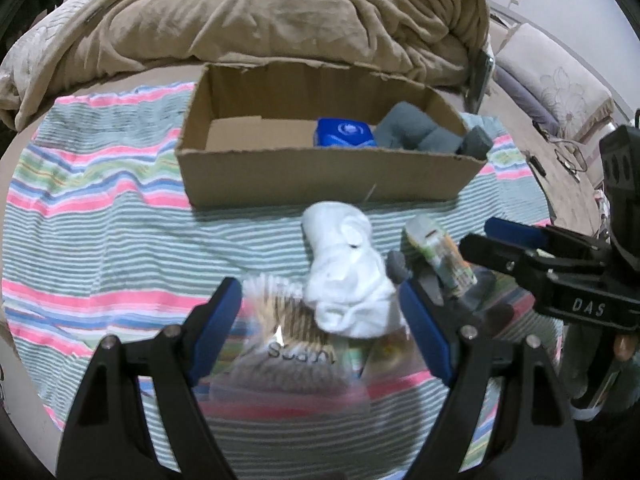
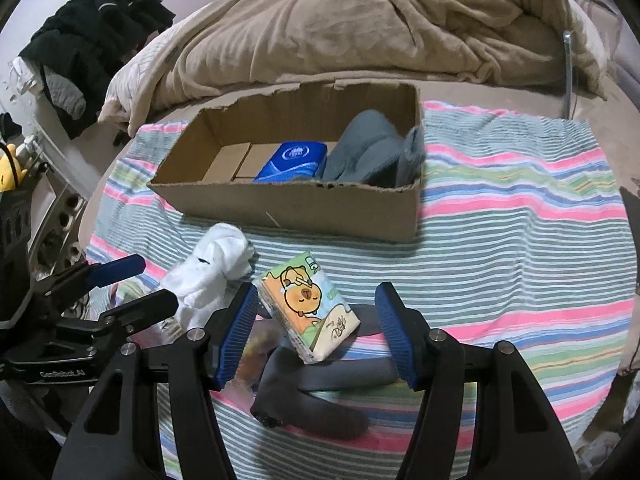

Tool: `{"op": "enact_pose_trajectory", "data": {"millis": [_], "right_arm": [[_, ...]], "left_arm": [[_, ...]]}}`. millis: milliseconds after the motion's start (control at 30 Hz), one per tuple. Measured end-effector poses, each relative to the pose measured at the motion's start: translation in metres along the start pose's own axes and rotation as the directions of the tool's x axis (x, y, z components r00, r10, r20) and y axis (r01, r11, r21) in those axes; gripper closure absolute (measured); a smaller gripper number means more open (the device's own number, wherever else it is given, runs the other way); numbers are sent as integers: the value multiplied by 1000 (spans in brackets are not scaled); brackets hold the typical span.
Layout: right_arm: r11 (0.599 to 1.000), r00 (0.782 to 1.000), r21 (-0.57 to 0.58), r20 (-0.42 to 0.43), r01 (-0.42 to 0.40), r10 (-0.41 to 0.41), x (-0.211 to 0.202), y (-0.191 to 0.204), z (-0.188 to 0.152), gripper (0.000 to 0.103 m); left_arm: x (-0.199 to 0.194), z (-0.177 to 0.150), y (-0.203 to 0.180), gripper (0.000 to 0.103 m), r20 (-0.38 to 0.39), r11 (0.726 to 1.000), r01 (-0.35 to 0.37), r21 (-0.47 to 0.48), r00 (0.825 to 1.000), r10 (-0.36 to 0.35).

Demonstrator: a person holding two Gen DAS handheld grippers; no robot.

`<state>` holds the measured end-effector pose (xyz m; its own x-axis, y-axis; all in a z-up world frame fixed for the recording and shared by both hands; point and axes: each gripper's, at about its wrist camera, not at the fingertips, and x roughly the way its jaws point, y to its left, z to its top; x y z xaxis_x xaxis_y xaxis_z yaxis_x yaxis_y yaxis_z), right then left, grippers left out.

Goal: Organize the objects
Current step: 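Grasp the white rolled sock with the left tool while the right tool grasps the cartoon tissue pack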

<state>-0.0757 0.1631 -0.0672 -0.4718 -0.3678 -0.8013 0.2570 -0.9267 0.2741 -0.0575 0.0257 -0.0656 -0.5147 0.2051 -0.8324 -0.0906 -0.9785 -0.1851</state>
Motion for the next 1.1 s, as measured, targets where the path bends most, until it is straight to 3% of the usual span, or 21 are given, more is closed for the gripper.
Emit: {"op": "enact_pose_trajectory", "data": {"millis": [700,767,833,933,1100], "right_arm": [[999,996,3,-86,-41,41,46,-7,0,35],[999,996,-4,-82,-42,41,44,-7,0,37],[999,996,-11,-80,-42,41,43,-6,-1,40],[999,997,-15,-68,-50,49,40,-5,-1,46],[998,998,-30,-49,-48,46,31,-1,0,51]], "left_arm": [[42,10,0,22,-31,1000,14,22,999,-13],[44,10,-1,25,-27,999,18,30,999,-17],[47,11,0,40,-30,999,21,31,999,-20],[47,11,3,53,-27,999,29,23,999,-28],[39,9,1,63,-15,999,44,28,999,-44]]}}
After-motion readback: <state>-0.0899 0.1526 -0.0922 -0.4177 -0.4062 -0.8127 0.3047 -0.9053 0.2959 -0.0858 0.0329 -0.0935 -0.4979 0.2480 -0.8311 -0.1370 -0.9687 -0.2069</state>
